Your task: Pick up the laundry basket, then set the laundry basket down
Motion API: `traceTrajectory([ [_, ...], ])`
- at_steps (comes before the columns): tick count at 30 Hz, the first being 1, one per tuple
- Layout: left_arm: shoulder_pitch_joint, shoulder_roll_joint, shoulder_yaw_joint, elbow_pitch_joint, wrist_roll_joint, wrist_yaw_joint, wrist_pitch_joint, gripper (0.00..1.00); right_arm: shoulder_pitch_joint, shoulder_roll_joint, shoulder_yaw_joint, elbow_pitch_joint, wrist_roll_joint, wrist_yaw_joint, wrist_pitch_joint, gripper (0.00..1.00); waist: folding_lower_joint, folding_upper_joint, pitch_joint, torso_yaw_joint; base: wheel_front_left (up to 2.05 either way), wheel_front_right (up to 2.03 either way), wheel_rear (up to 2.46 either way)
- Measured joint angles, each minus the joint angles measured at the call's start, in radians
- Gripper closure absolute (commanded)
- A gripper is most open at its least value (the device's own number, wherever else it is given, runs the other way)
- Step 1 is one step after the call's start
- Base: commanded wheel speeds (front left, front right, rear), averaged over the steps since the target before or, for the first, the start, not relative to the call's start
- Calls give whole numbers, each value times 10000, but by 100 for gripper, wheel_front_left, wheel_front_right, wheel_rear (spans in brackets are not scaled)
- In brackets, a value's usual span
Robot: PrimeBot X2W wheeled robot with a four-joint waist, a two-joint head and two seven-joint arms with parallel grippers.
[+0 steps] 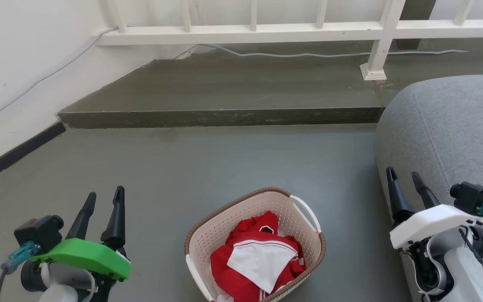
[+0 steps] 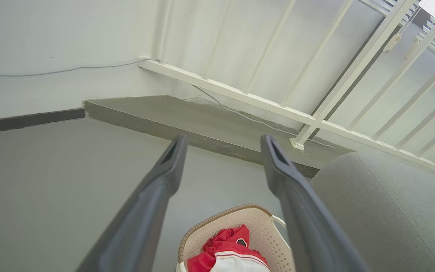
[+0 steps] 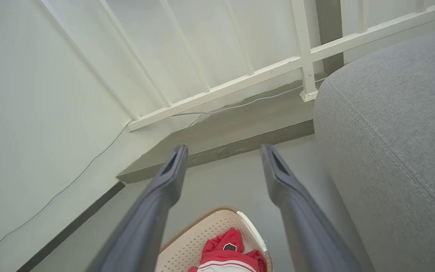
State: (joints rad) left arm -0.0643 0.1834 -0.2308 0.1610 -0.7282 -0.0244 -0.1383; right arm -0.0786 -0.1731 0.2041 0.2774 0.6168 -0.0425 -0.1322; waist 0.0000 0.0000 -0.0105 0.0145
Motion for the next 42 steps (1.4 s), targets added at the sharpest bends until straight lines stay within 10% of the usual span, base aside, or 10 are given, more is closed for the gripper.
traceTrajectory([
  [42, 3, 215, -1285, 587, 3534, 562, -1045, 0, 4, 282, 533, 372, -4337, -825, -1168, 0, 0, 0, -50, -92, 0, 0, 0],
])
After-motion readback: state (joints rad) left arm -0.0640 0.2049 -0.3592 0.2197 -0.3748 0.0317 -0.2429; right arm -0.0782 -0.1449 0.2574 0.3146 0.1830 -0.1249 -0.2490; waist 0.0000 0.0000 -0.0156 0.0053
